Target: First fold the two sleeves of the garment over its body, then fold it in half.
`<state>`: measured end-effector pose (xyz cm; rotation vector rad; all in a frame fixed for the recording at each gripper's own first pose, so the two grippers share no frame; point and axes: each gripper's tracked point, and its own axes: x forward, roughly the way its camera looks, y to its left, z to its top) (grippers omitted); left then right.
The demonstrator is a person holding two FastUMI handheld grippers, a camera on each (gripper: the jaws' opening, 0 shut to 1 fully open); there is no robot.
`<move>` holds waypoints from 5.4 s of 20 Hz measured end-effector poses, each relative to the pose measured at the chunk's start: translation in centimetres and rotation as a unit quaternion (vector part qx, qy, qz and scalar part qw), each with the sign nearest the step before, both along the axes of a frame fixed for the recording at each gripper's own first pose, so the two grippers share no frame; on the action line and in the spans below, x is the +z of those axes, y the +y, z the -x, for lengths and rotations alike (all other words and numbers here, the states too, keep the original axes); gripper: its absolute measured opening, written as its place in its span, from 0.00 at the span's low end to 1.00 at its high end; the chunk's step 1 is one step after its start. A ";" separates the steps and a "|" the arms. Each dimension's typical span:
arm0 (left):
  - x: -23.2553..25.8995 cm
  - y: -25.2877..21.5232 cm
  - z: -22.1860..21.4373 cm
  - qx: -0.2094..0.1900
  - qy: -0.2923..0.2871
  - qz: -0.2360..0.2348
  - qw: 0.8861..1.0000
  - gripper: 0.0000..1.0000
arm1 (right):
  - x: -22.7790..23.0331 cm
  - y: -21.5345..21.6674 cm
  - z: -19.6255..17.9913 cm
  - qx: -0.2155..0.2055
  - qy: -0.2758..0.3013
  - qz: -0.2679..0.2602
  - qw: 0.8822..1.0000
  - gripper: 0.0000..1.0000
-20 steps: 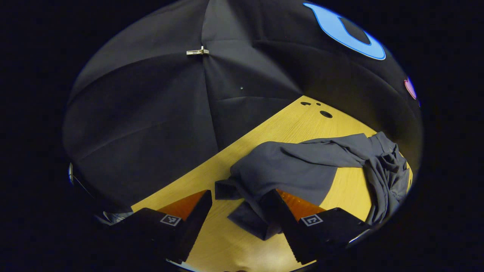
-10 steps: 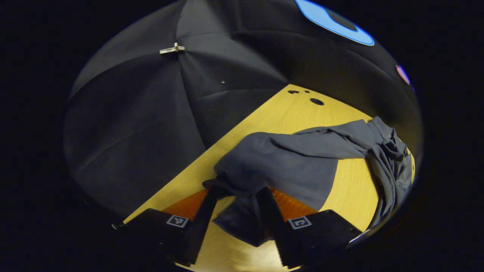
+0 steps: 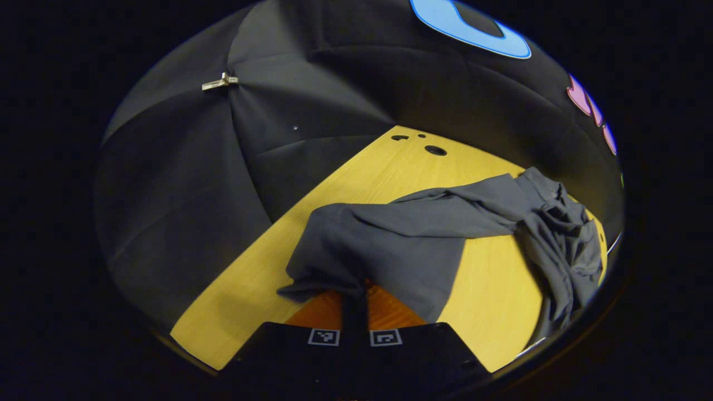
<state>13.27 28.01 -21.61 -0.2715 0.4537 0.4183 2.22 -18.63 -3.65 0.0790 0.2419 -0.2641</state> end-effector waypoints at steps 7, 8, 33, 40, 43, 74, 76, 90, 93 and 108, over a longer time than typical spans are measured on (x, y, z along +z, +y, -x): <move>10.1 -2.6 -3.1 -0.001 -0.081 -0.003 0.997 0.05 | -1.0 -1.0 -2.3 0.025 0.001 -0.003 1.000 0.98; 11.9 -2.9 -3.8 0.002 -0.097 0.006 0.995 0.05 | -1.4 -1.3 -2.6 0.025 0.003 -0.003 1.000 0.98; 26.1 -40.9 -20.3 -0.302 -0.169 -0.053 0.937 0.05 | -5.1 -2.7 -3.4 0.038 0.028 -0.039 0.998 0.98; 22.6 -52.8 -22.7 -0.370 -0.137 -0.019 0.919 0.08 | -6.4 -3.7 -3.7 0.048 0.042 -0.047 0.997 0.98; 20.8 -54.4 -22.9 -0.374 -0.122 -0.007 0.919 0.18 | -6.9 -3.3 -3.8 0.058 0.052 -0.050 0.996 0.98; 0.7 -28.1 4.1 -0.216 0.066 0.017 0.974 0.96 | -24.1 12.9 -3.9 0.194 0.284 -0.079 0.936 0.99; -1.1 -27.9 5.6 -0.208 0.085 0.023 0.974 0.96 | -25.5 12.8 -3.2 0.194 0.304 -0.073 0.930 0.99; -5.1 -33.2 6.2 -0.267 0.139 -0.085 0.950 0.75 | -27.6 13.7 -2.5 0.203 0.316 -0.006 0.927 0.86; -4.9 -34.6 6.0 -0.280 0.121 -0.082 0.949 0.39 | -27.4 15.1 -2.3 0.219 0.316 -0.015 0.923 0.51; 7.0 -33.9 3.6 -0.272 -0.019 0.011 0.962 0.05 | -21.0 16.1 -5.3 0.214 0.284 -0.106 0.929 0.08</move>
